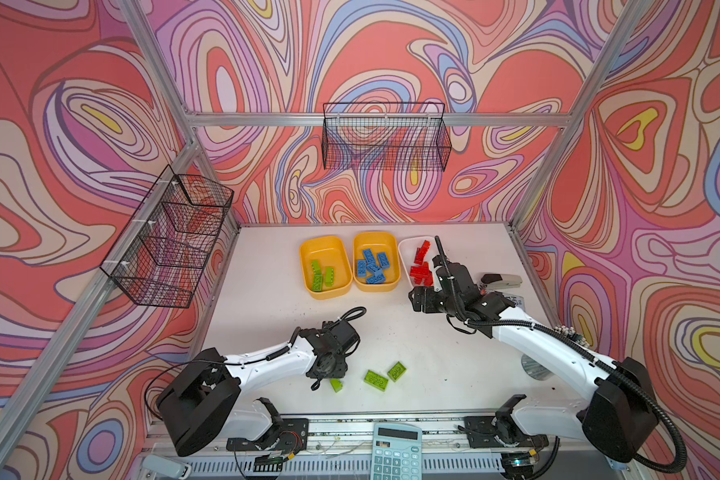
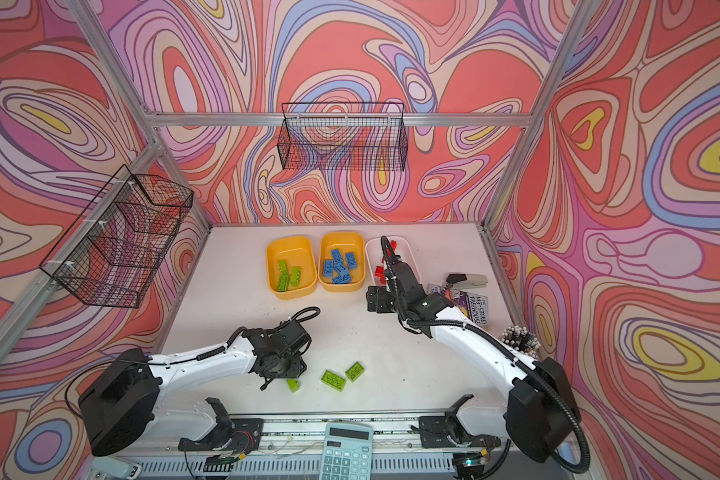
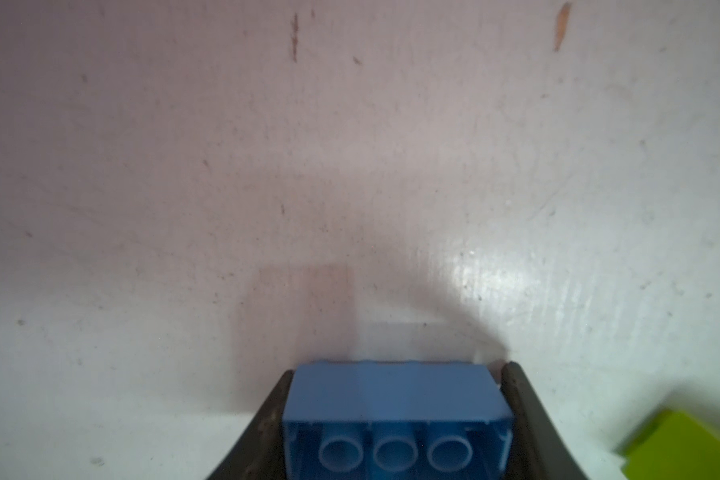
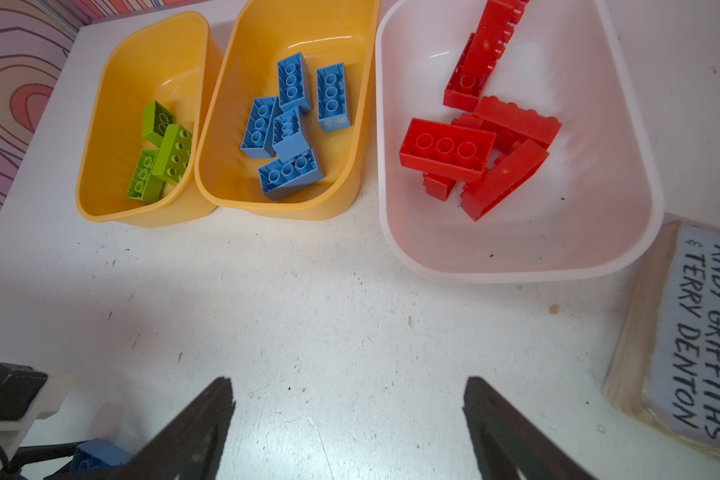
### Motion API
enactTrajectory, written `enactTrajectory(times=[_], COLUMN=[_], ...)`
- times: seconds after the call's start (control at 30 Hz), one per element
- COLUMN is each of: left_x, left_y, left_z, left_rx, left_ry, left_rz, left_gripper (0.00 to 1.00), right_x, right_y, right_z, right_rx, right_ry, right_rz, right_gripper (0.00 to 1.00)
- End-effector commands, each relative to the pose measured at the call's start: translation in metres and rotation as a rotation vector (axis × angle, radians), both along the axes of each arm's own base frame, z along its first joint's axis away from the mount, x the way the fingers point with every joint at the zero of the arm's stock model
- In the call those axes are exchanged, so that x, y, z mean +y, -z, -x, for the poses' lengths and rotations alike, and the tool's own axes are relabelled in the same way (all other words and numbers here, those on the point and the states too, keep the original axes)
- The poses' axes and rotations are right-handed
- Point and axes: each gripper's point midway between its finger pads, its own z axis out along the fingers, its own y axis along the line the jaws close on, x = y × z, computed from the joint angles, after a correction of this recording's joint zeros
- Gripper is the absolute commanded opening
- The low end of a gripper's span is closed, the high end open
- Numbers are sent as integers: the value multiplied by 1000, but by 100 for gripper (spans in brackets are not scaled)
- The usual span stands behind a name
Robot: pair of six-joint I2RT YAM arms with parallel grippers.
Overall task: Sort the legos into containers by color
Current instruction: 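Close the left gripper on the last light-blue brick while the right gripper withdraws, then lift the light-blue brick with the left gripper and carry it over the blue-brick tub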
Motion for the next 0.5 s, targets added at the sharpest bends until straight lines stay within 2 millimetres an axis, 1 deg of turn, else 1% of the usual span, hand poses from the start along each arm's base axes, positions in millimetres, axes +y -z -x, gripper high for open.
enactTrajectory(times=[0.0,0.27,0.37,0.47], left_x=[10,2,-2,-8], left_y=[3,-7,-16,-30], left_z=[0,-15,-24,-38], left_rx=[1,-27,-53,-87], left_ry=[-4,18,30,41], left_rz=[-71,-89,-99,-104], left_gripper=[45,44,44,44], right_x=[-6,-10,-13,-15], right_y=[-5,-16,-21,-26], right_z=[3,8,10,12], right_rx=[-16,-35,-42,-51], right_ry=[11,16,20,24], right_rz=[9,5,7,5], right_gripper=[92,92,92,92])
